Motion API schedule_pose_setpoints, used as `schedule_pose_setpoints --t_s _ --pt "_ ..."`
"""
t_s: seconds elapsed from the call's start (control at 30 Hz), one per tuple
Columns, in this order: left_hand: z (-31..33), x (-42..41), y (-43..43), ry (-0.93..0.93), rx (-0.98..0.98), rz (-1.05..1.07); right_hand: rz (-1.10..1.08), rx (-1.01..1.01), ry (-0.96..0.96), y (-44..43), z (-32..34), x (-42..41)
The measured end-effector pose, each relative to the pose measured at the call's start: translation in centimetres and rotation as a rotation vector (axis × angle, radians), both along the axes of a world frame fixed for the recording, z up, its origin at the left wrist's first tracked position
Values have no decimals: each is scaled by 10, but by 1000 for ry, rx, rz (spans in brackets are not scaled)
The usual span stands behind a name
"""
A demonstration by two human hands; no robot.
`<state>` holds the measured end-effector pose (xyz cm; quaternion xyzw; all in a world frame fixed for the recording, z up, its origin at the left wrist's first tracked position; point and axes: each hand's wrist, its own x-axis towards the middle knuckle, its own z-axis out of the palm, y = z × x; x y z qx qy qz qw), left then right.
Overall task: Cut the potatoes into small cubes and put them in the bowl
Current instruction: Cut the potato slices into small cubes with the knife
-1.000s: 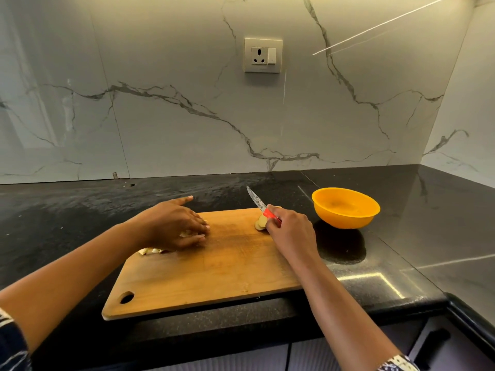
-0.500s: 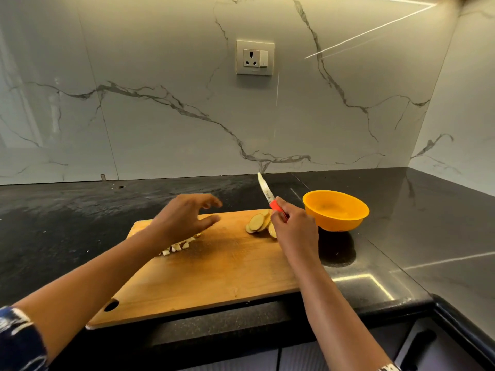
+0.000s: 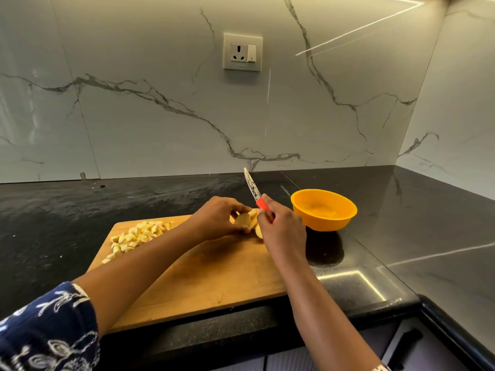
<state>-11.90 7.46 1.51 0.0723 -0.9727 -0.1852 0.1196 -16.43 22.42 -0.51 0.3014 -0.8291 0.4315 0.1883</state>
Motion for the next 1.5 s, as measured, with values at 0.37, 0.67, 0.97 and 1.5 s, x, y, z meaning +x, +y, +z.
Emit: schedule_pose_setpoints --t_s 0.37,0.67,0.97,1.5 --pt "17 47 -25 38 -191 -182 15 52 -4 -1 -1 2" --pt "7 87 -50 -155 40 -384 68 102 39 -2 1 8" --pt "-20 123 -67 -167 -414 -366 144 189 81 -3 1 28" --pt "-24 125 -74 -44 -409 -455 384 370 54 47 -9 63"
